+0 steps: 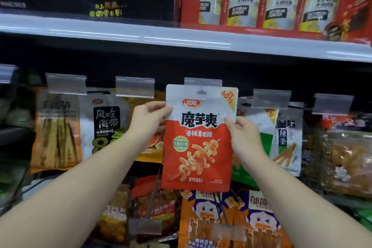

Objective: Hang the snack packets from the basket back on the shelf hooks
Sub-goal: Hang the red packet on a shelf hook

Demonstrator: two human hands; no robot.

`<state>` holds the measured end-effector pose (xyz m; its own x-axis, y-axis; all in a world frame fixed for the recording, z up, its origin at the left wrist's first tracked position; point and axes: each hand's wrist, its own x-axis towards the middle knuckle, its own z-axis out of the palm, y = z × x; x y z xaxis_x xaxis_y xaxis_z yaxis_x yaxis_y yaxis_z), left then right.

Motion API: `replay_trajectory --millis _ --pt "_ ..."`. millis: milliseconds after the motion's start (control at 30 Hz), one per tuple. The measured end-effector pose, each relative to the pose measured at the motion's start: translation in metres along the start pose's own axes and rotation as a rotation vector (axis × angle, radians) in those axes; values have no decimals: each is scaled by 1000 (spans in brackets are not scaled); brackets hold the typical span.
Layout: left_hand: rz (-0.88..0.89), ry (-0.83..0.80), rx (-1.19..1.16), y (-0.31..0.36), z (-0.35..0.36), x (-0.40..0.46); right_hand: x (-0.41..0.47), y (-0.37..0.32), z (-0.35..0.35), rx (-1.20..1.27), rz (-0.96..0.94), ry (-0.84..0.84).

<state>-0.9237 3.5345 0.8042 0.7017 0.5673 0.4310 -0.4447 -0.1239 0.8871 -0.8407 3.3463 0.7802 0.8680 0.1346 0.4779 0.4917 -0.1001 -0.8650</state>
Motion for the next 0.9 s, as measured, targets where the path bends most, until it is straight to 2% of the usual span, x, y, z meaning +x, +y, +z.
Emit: replay_trajectory --millis 133,433,767,900 --pt "-31 13 19 -4 4 6 7 3 1 6 45 7" --pt "-81 58 22 -8 -7 16 13 3 10 -28 6 -24" --pt "106 -85 147 -7 -6 6 -1 9 -3 97 -29 33" --pt "131 -88 72 -5 -3 7 3 6 -1 109 -42 51"
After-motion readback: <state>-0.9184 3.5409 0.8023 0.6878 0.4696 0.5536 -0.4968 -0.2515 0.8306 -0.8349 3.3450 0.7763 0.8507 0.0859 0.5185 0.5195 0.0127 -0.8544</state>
